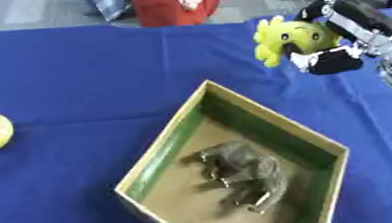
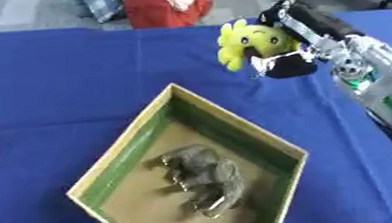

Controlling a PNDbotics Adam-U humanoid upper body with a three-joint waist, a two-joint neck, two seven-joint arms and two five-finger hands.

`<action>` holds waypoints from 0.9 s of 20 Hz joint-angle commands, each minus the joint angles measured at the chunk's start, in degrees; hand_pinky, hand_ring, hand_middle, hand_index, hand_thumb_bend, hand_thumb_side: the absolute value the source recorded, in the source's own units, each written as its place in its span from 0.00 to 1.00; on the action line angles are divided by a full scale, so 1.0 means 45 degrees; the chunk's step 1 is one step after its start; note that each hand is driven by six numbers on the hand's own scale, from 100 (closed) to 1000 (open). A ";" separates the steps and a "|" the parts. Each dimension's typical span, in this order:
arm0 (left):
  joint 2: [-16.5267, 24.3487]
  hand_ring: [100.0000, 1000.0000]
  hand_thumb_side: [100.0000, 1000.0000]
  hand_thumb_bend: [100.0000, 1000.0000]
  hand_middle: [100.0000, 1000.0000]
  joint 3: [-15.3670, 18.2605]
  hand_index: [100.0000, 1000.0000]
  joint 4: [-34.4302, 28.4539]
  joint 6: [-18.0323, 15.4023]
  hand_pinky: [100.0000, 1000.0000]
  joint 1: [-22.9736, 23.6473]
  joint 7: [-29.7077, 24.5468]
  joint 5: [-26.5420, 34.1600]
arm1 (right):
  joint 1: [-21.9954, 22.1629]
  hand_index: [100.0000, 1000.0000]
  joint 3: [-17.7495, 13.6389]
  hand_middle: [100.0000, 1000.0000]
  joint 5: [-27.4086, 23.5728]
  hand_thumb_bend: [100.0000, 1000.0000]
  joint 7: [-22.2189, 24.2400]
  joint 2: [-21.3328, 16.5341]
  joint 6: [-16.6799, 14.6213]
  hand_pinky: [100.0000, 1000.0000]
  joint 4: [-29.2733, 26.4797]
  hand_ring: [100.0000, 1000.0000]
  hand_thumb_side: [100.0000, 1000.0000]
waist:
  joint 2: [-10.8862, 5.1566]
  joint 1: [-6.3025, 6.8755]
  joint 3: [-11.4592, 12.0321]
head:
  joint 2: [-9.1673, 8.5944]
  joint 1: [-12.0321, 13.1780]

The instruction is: Pick up objects on the table and place them in the box.

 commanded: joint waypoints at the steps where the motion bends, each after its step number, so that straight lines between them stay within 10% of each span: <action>1: 0.0225 0.57 1.00 0.00 0.65 0.0089 0.80 -0.0251 0.0000 0.54 -0.0054 0.0050 0.0058 | 0.0124 0.43 -0.0151 0.13 0.0016 0.00 -0.0304 -0.0772 -0.0154 0.84 -0.0779 0.73 0.18 | -0.0466 0.0046 -0.0150 | 0.0081 0.0194; 8: 0.0458 0.57 1.00 0.00 0.65 0.0112 0.80 -0.0251 -0.0074 0.54 -0.0102 0.0209 0.0231 | 0.0839 0.45 0.0539 0.16 0.0731 0.00 -0.0828 -0.0726 -0.1467 0.84 -0.2600 0.73 0.18 | -0.0762 0.0090 -0.0420 | 0.0404 0.0480; 18: 0.0857 0.57 1.00 0.00 0.65 0.0239 0.80 -0.0251 -0.0171 0.54 0.0135 0.0490 0.0352 | 0.0257 0.46 0.1492 0.16 0.1281 0.00 0.0275 0.1776 -0.2598 0.83 -0.2697 0.74 0.17 | -0.1186 0.0128 -0.1132 | 0.0977 0.0940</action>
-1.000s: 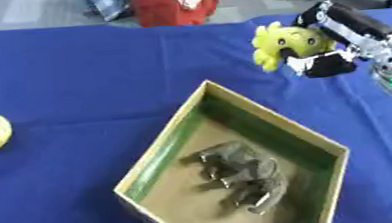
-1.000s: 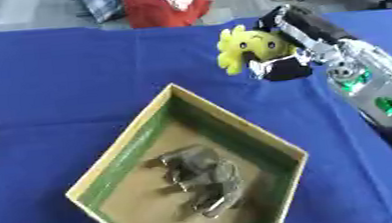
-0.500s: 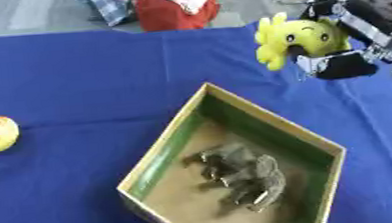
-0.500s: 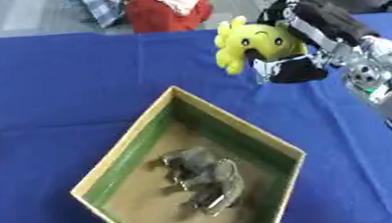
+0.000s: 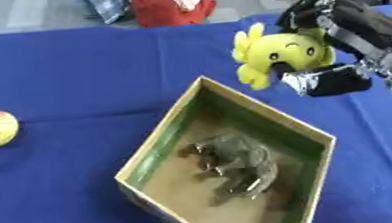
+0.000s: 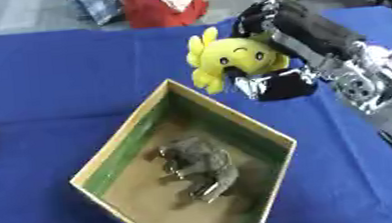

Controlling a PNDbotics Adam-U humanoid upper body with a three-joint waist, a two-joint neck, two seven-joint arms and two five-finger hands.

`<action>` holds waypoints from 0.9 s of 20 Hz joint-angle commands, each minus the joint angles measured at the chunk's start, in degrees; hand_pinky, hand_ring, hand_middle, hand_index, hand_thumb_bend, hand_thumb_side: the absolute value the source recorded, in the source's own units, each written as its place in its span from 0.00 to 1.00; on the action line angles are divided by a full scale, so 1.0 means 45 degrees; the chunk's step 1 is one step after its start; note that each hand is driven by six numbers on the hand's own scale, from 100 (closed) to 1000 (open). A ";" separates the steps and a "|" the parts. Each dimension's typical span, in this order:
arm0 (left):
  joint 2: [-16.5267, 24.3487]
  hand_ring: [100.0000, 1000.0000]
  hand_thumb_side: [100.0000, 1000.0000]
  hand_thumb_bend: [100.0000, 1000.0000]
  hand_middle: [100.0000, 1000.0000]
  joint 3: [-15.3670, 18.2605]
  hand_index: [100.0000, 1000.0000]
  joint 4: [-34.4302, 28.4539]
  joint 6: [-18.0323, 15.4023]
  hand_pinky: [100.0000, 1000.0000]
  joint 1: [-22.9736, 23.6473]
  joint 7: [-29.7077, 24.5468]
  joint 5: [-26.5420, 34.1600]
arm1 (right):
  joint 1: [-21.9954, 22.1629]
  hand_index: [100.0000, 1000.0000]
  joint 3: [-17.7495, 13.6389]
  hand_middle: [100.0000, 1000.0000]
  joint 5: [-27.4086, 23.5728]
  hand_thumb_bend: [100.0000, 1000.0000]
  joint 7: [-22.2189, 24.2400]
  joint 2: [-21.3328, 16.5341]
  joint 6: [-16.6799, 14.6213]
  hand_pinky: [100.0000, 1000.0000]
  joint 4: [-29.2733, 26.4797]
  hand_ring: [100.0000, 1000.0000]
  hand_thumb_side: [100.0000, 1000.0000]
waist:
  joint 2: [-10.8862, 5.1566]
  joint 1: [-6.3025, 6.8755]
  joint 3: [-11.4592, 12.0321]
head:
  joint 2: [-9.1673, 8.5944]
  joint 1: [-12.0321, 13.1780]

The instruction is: Pick up objects on the table and place them in the box.

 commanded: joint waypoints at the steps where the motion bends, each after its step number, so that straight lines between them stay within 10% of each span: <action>1: 0.0373 0.57 1.00 0.00 0.65 0.0155 0.80 -0.0251 -0.0030 0.54 -0.0041 0.0116 0.0080 | -0.0174 0.46 0.0159 0.15 0.0255 0.00 0.0390 0.0626 -0.0023 0.83 -0.0236 0.74 0.17 | -0.0332 0.0024 -0.0083 | 0.0245 0.0179; 18: 0.0339 0.57 1.00 0.00 0.66 0.0250 0.80 -0.0251 -0.0023 0.54 0.0319 0.0208 0.0034 | 0.0398 0.47 0.1820 0.17 0.1468 0.00 0.2341 0.3419 0.1477 0.81 -0.0236 0.74 0.17 | -0.0574 0.0218 -0.0332 | 0.0838 0.0572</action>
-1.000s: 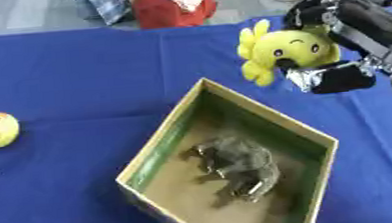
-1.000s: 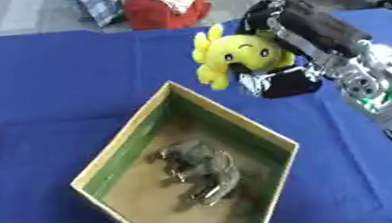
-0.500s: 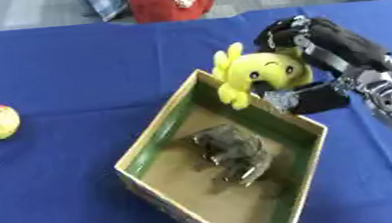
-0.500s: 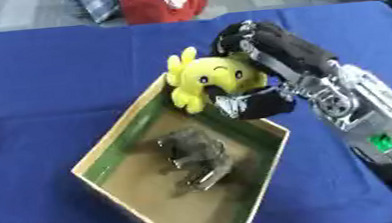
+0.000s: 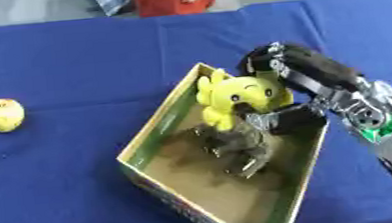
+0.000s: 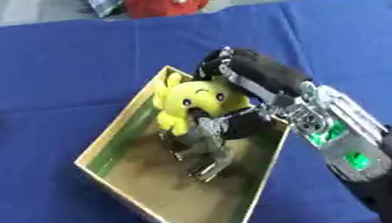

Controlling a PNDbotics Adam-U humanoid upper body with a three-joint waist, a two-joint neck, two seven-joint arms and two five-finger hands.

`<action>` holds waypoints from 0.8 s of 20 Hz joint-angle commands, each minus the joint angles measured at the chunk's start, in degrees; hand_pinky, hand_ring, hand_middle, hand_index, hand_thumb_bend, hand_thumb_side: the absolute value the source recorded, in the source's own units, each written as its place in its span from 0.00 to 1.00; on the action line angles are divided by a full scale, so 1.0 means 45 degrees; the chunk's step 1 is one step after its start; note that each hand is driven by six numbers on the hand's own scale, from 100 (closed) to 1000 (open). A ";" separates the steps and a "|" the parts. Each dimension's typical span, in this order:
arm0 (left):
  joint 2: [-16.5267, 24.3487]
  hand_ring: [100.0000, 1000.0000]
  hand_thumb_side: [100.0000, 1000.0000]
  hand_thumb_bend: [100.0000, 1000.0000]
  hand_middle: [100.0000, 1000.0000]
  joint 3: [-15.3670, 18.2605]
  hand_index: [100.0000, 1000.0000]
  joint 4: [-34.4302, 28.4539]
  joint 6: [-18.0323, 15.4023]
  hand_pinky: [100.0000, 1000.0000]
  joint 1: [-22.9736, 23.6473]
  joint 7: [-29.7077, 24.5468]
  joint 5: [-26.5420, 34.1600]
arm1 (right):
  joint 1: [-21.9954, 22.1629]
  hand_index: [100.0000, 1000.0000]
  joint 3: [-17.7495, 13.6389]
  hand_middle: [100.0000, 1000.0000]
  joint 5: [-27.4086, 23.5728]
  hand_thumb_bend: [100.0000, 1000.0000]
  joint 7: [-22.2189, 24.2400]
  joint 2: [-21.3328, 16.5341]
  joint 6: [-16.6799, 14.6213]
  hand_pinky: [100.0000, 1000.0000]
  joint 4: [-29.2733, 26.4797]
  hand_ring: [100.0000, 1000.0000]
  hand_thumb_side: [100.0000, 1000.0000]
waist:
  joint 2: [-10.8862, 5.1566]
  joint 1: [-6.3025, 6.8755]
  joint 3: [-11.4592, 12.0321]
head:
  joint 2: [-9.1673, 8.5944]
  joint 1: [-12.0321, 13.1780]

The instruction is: Pick up objects on the table and place them in the box.

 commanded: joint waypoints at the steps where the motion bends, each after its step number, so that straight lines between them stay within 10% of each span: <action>1: 0.0162 0.57 1.00 0.00 0.66 0.0101 0.80 -0.0251 0.0018 0.54 -0.0060 0.0020 -0.0007 | 0.0035 0.48 0.0203 0.17 0.0345 0.00 0.0291 0.0084 0.0349 0.81 -0.0207 0.74 0.17 | -0.0216 0.0029 0.0012 | 0.0114 0.0049; 9: 0.0114 0.57 1.00 0.00 0.66 0.0116 0.80 -0.0251 0.0042 0.54 -0.0059 0.0019 -0.0037 | 0.0525 0.62 0.0773 0.33 0.1226 0.00 0.1067 0.0312 0.0981 0.83 -0.0207 0.79 0.16 | -0.0154 0.0005 0.0059 | 0.0059 0.0011; 16: 0.0096 0.58 1.00 0.00 0.66 0.0157 0.80 -0.0251 0.0095 0.54 -0.0024 0.0050 -0.0074 | 0.0801 0.84 0.0830 0.58 0.1994 0.00 0.1826 0.0370 0.0835 0.89 -0.0207 0.89 0.56 | -0.0137 -0.0065 0.0037 | -0.0007 0.0100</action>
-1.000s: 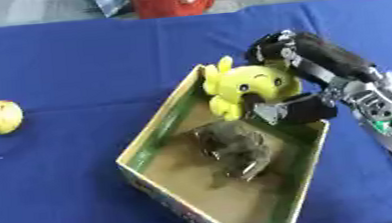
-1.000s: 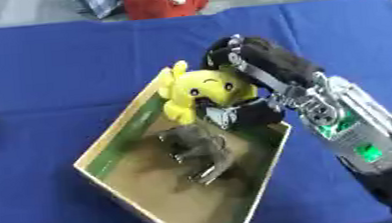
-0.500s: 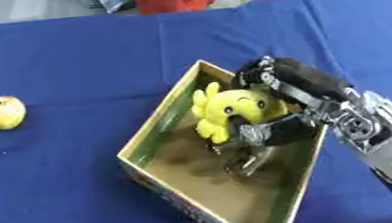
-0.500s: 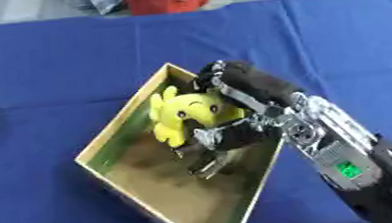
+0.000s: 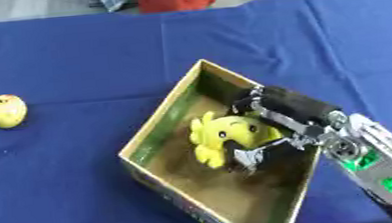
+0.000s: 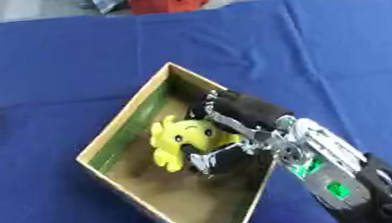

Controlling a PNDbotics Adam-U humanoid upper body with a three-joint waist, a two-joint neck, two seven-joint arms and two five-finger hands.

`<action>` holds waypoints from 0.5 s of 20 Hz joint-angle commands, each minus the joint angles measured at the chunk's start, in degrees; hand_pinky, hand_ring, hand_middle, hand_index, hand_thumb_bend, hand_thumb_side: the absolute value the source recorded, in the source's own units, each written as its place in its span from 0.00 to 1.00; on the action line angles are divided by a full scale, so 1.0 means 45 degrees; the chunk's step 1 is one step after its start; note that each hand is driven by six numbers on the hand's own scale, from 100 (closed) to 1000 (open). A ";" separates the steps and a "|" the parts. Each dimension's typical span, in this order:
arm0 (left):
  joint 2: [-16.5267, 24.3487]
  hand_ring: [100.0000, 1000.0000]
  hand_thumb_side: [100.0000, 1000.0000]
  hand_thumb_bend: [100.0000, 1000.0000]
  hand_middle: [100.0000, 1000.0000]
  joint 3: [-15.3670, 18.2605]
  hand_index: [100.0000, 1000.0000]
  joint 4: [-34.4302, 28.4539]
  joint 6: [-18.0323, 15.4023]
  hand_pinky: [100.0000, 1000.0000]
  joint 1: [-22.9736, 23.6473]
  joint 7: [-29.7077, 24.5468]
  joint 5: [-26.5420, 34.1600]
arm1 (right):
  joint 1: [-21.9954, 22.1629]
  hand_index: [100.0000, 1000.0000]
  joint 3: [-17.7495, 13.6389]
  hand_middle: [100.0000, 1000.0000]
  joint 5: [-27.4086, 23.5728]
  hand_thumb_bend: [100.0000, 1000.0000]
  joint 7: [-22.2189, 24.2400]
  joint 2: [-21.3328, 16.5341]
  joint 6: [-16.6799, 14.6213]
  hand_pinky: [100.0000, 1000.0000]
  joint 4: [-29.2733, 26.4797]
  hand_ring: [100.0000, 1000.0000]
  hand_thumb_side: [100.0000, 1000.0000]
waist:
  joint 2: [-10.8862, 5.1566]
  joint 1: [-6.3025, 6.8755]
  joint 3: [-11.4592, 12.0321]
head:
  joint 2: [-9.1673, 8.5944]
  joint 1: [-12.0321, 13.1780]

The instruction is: Pick up objects on the table and place them in the box.

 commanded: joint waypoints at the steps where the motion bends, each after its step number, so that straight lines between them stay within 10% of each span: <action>1: 0.0109 0.58 1.00 0.00 0.66 0.0157 0.80 -0.0251 0.0054 0.54 -0.0050 0.0026 -0.0033 | 0.0005 0.85 -0.0129 0.60 0.0453 0.00 0.0387 -0.0096 -0.0123 0.90 -0.0207 0.90 0.58 | -0.0179 -0.0006 -0.0022 | -0.0061 0.0054; 3: 0.0104 0.58 1.00 0.00 0.66 0.0164 0.80 -0.0251 0.0070 0.54 -0.0041 0.0031 -0.0037 | 0.0063 0.88 -0.0197 0.65 0.0675 0.00 0.0542 -0.0105 -0.0186 0.92 -0.0207 0.93 0.66 | -0.0185 -0.0028 -0.0023 | -0.0071 0.0069; 10: 0.0101 0.58 1.00 0.00 0.66 0.0189 0.80 -0.0251 0.0101 0.54 -0.0025 0.0048 -0.0046 | 0.0188 0.94 -0.0539 0.73 0.0945 0.56 0.0465 -0.0178 -0.0550 0.95 -0.0207 0.97 0.78 | -0.0207 -0.0095 0.0002 | -0.0102 0.0098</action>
